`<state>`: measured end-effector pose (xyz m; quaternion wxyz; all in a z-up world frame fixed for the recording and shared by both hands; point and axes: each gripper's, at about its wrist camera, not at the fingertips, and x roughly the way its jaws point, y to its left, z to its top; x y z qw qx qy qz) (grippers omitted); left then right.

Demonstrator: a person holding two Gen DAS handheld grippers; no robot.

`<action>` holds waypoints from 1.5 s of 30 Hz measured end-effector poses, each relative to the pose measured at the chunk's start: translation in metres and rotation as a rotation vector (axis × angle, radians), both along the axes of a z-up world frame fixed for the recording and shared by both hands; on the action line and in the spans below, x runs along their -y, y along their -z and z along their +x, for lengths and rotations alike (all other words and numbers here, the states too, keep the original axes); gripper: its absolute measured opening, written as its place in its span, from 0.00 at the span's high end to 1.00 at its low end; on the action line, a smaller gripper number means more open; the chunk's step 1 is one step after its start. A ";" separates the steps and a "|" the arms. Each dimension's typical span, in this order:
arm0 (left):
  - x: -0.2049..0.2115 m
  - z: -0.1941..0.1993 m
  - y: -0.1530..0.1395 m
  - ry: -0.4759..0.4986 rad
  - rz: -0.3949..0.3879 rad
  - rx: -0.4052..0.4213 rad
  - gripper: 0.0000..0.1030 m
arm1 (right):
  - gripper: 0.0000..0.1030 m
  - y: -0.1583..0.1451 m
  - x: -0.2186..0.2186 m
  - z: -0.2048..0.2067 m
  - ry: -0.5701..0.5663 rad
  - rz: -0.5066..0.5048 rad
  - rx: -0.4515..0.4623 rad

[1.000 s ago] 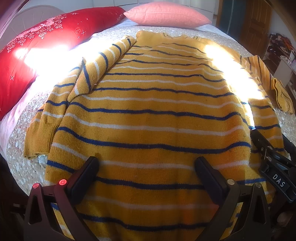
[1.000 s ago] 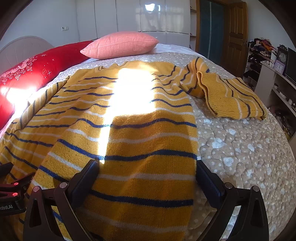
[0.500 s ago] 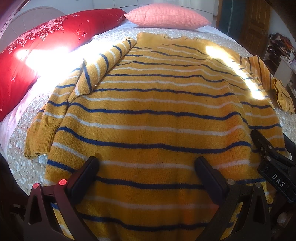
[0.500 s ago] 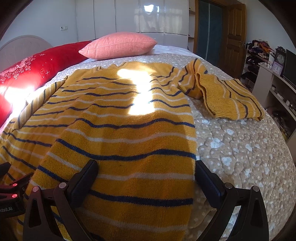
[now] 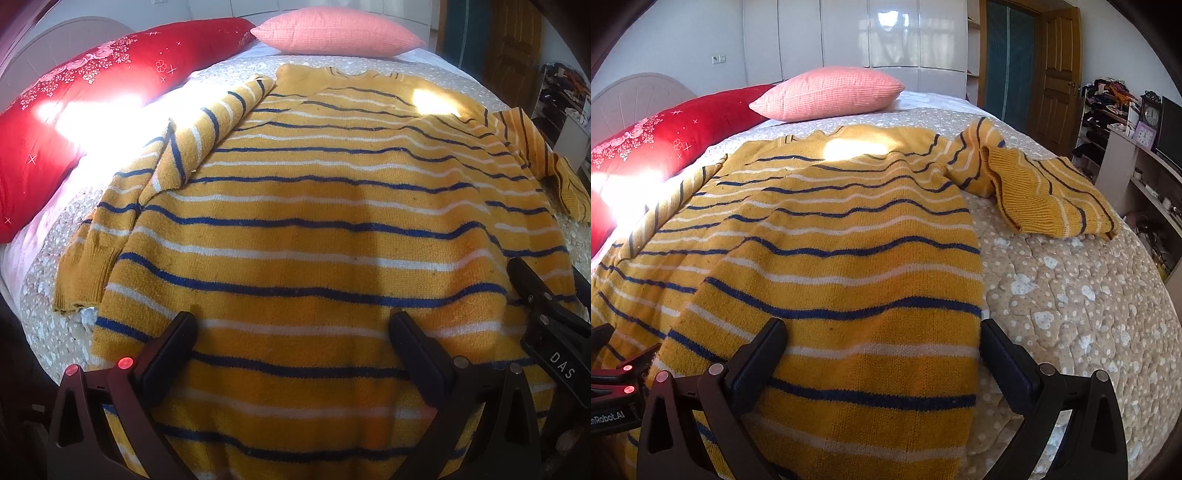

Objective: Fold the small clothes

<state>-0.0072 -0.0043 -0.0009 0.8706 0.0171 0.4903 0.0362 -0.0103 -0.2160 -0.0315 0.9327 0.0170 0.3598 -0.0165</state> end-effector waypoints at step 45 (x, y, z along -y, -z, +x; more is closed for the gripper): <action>-0.002 -0.010 0.000 -0.005 -0.012 0.052 0.00 | 0.00 -0.002 0.007 -0.006 -0.065 0.050 -0.039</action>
